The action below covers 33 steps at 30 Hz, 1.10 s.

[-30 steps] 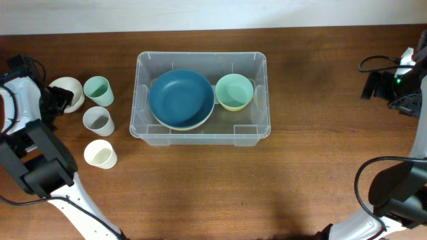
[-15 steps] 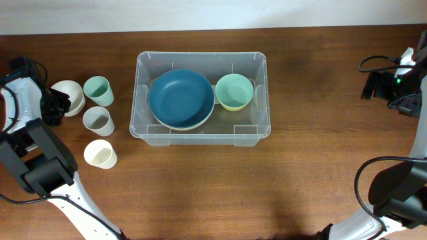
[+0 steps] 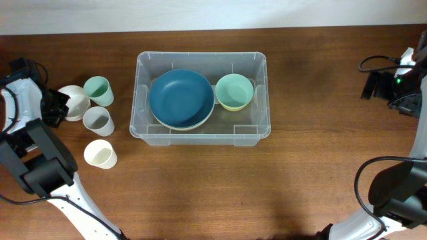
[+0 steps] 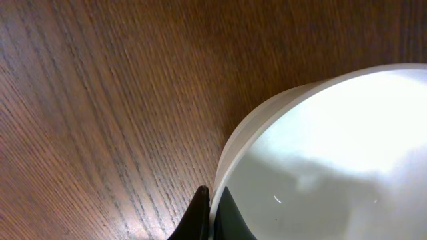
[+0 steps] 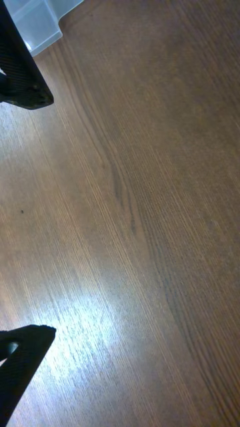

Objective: Pack container
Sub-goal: 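Move the left gripper to the white bowl and grasp its rim, then lift the white bowl and carry it over the bin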

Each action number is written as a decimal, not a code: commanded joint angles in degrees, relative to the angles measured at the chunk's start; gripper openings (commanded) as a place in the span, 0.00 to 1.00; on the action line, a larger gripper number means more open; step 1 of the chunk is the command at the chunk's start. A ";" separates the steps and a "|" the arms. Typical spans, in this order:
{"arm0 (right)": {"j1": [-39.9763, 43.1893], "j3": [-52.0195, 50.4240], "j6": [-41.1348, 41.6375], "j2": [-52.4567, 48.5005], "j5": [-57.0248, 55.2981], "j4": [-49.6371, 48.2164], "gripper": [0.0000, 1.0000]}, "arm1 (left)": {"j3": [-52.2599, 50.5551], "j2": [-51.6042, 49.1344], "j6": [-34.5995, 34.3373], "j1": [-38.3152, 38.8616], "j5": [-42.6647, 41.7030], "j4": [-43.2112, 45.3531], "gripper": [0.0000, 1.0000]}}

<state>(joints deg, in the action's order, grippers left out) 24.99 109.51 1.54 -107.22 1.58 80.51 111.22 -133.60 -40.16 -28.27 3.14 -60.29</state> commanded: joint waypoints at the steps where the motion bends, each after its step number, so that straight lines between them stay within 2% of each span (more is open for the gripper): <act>1: 0.15 -0.24 0.42 -0.20 0.13 -0.04 0.99 | -0.74 -1.18 -0.11 -2.80 3.74 -0.33 0.01; 8: 0.15 -0.24 0.42 -0.20 0.11 -0.04 0.99 | 5.22 -1.16 0.48 -9.09 0.35 -4.28 0.01; 10: 0.15 -0.24 0.42 -0.20 0.13 -0.04 0.99 | 9.51 -1.16 4.11 -11.06 -2.64 -5.79 0.01; 18: 0.15 -0.24 0.42 -0.20 0.13 -0.04 0.99 | 26.77 -1.16 4.92 -13.27 -9.44 -16.81 0.01; 23: 0.15 -0.24 0.42 -0.20 0.13 -0.04 0.99 | 34.64 -1.16 8.11 -10.12 -17.11 -19.65 0.01; 27: 0.15 -0.24 0.42 -0.20 0.13 -0.04 0.99 | 39.43 -1.16 13.73 -4.96 -26.38 -19.71 0.01; 33: 0.15 -0.24 0.42 -0.20 0.13 -0.04 0.99 | 46.69 -1.07 19.56 6.08 -27.76 -20.44 0.01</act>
<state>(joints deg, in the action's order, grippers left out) 24.99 109.51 1.50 -107.22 1.58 80.51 153.69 -134.65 -26.35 -27.70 -20.36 -80.36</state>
